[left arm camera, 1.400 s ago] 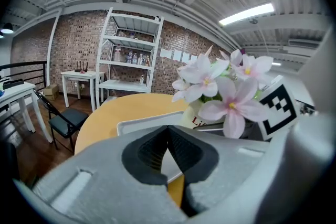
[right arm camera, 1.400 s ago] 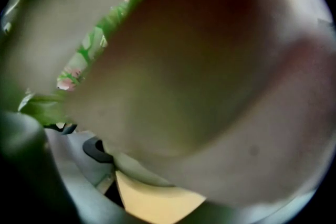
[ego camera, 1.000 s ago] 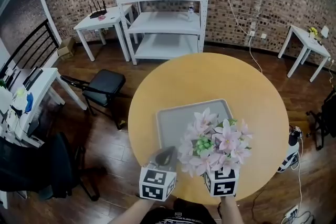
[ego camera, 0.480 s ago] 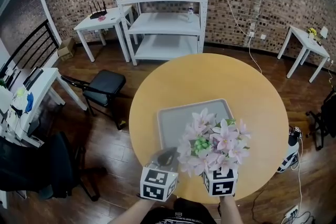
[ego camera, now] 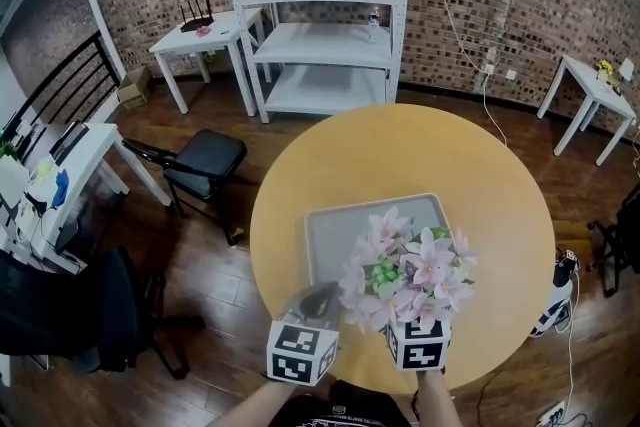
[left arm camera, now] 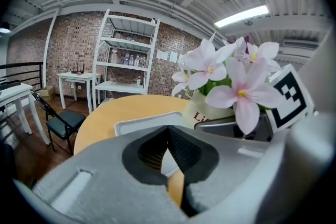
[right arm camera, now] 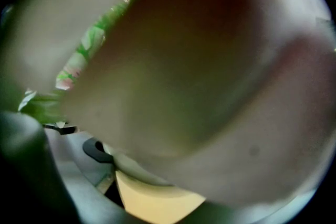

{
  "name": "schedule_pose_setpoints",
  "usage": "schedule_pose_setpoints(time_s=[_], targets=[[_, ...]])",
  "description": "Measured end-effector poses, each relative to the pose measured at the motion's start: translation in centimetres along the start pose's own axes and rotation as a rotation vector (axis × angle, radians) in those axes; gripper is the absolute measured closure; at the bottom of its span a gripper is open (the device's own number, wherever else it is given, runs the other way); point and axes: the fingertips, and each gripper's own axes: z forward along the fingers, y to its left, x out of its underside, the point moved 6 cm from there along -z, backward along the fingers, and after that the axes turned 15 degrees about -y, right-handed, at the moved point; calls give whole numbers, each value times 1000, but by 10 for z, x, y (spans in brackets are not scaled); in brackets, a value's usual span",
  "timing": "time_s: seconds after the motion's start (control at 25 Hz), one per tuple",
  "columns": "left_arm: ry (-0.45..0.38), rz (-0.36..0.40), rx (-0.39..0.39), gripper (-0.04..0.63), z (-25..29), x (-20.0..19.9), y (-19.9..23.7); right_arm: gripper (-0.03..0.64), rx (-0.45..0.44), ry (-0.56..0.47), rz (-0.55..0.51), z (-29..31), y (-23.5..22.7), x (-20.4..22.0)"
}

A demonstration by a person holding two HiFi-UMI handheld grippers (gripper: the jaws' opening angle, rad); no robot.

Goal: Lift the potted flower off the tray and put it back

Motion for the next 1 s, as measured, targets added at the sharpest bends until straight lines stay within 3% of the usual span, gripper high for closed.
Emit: schedule_pose_setpoints(time_s=[0.6, 1.0], targets=[[-49, -29, -83, 592, -2, -2, 23, 78, -44, 27, -14, 81, -6, 41], [-18, -24, -114, 592, 2, 5, 29, 78, -72, 74, -17, 126, -2, 68]])
